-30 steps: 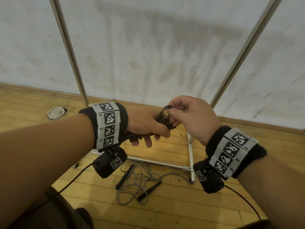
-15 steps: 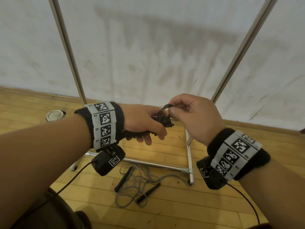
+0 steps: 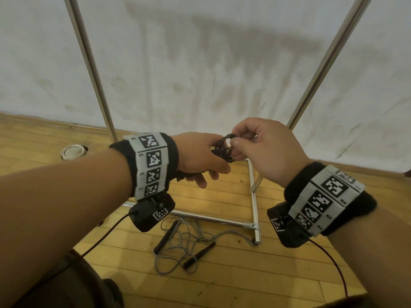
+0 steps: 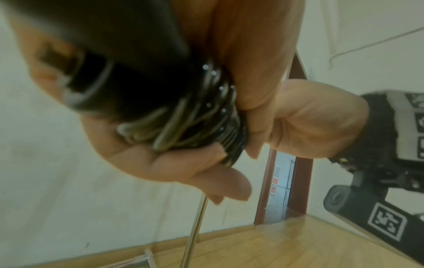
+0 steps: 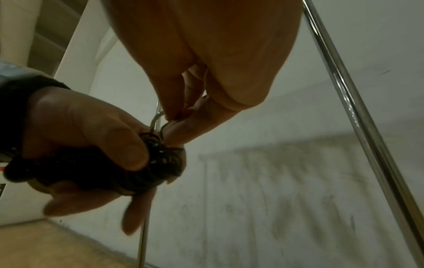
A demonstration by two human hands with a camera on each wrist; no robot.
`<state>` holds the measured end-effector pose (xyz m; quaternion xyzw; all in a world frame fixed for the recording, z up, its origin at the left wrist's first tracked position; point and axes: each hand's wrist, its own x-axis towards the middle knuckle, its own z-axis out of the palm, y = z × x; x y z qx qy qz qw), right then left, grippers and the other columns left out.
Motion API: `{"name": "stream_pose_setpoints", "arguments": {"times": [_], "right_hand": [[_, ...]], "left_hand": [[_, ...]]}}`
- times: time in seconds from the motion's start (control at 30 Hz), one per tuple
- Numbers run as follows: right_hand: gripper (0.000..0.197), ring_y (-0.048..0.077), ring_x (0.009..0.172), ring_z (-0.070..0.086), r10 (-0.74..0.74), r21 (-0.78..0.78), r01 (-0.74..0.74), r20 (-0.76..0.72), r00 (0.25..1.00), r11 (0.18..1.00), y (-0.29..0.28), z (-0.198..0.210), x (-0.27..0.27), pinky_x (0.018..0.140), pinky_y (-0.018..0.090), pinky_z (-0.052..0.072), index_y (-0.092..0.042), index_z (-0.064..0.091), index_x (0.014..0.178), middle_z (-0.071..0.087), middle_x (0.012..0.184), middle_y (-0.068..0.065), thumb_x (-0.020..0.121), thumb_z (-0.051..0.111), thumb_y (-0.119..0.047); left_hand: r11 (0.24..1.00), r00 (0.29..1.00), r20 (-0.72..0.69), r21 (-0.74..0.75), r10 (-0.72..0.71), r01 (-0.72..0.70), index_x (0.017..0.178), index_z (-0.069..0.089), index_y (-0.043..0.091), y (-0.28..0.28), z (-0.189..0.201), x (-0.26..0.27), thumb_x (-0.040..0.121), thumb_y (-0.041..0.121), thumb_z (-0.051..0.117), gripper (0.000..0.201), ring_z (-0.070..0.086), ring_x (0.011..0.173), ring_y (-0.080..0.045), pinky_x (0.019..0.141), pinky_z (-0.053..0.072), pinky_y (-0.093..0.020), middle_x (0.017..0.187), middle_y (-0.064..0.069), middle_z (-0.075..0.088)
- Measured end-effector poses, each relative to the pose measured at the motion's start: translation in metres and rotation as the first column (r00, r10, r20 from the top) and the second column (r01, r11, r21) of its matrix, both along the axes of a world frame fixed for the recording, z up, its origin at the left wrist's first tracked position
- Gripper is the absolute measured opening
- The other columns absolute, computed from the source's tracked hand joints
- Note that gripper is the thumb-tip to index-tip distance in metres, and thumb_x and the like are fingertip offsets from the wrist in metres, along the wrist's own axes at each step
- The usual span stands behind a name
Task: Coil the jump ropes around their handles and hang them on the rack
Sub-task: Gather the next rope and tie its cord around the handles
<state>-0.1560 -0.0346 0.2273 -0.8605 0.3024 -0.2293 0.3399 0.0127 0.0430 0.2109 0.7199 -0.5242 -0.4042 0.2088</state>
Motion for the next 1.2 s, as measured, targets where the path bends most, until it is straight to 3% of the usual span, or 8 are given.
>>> {"name": "stream_pose_setpoints", "arguments": {"times": [0.13,0.27,0.4,0.5,0.67,0.83,1.0,1.2], "right_hand": [[0.015,-0.003,0.069,0.071,-0.058,-0.001,0.058,0.046,0.997,0.998,0.003,-0.002,0.006,0.061,0.006,0.051,-0.024,0.067,0.098,0.072,0.078,-0.009,0.098,0.062,-0.01],[0.016,-0.003,0.072,0.071,-0.078,0.021,0.076,0.098,0.992,0.997,0.004,-0.006,0.004,0.062,0.006,0.051,-0.025,0.069,0.099,0.071,0.083,-0.01,0.098,0.063,-0.01],[0.015,-0.003,0.082,0.065,-0.104,-0.077,0.111,0.086,0.991,0.991,0.002,-0.008,0.001,0.067,0.007,0.05,-0.035,0.068,0.097,0.069,0.086,-0.015,0.097,0.067,-0.02],[0.012,-0.001,0.083,0.06,-0.119,-0.154,0.123,0.031,0.992,0.98,-0.003,-0.008,-0.001,0.069,0.013,0.046,-0.038,0.067,0.097,0.065,0.085,-0.019,0.097,0.065,-0.026],[0.01,0.006,0.086,0.062,-0.077,-0.227,0.06,-0.063,0.995,0.972,-0.005,-0.007,-0.001,0.077,0.028,0.053,-0.035,0.068,0.1,0.067,0.088,-0.016,0.098,0.063,-0.026],[0.009,-0.008,0.079,0.06,-0.095,-0.196,0.092,-0.007,0.995,0.976,-0.01,-0.005,-0.002,0.06,0.005,0.042,-0.034,0.065,0.094,0.065,0.075,-0.016,0.097,0.065,-0.025],[0.007,0.003,0.075,0.063,-0.075,-0.218,0.058,-0.068,0.995,0.974,-0.011,-0.008,-0.006,0.065,0.017,0.047,-0.034,0.066,0.096,0.067,0.077,-0.015,0.097,0.065,-0.027],[0.009,0.004,0.082,0.061,0.046,-0.273,-0.102,-0.205,0.978,0.957,-0.015,-0.003,-0.012,0.077,0.027,0.053,-0.03,0.07,0.103,0.066,0.086,-0.015,0.099,0.062,-0.027]], "left_hand": [[1.0,0.999,0.042,-0.021,-0.009,0.01,0.101,0.057,0.037,-0.004,-0.002,-0.006,0.091,0.038,0.081,0.026,0.079,0.066,-0.02,0.042,0.049,-0.02,0.091,0.001,0.08],[0.999,0.997,-0.07,-0.025,-0.023,0.022,0.108,0.062,0.033,-0.001,0.003,0.0,0.089,0.034,0.083,0.029,0.08,0.071,-0.023,0.041,0.047,-0.021,0.091,-0.002,0.076],[0.997,0.986,-0.165,-0.073,-0.006,-0.006,0.105,0.064,0.031,-0.001,0.003,-0.001,0.09,0.03,0.083,0.024,0.08,0.075,-0.024,0.043,0.049,-0.022,0.089,-0.001,0.072],[0.994,0.985,-0.175,-0.102,0.011,-0.029,0.107,0.065,0.029,-0.002,0.002,-0.002,0.09,0.03,0.083,0.025,0.08,0.074,-0.024,0.043,0.049,-0.023,0.086,0.001,0.072],[0.99,0.988,-0.153,-0.135,0.015,-0.036,0.114,0.063,0.028,0.0,0.001,-0.003,0.092,0.029,0.081,0.028,0.079,0.072,-0.023,0.043,0.048,-0.021,0.089,-0.002,0.072],[0.979,1.0,0.021,-0.203,0.011,-0.007,0.114,0.056,0.034,-0.001,0.005,-0.007,0.091,0.034,0.081,0.034,0.076,0.061,-0.012,0.039,0.044,-0.016,0.091,0.004,0.072],[0.975,0.995,0.105,-0.219,-0.004,0.027,0.116,0.055,0.035,0.0,0.002,-0.01,0.089,0.036,0.082,0.038,0.075,0.063,-0.009,0.041,0.045,-0.016,0.094,0.005,0.071],[0.983,0.998,0.056,-0.181,-0.026,0.035,0.117,0.056,0.035,0.0,-0.001,-0.013,0.084,0.031,0.088,0.046,0.078,0.071,-0.014,0.051,0.053,-0.022,0.101,0.002,0.074]]}}
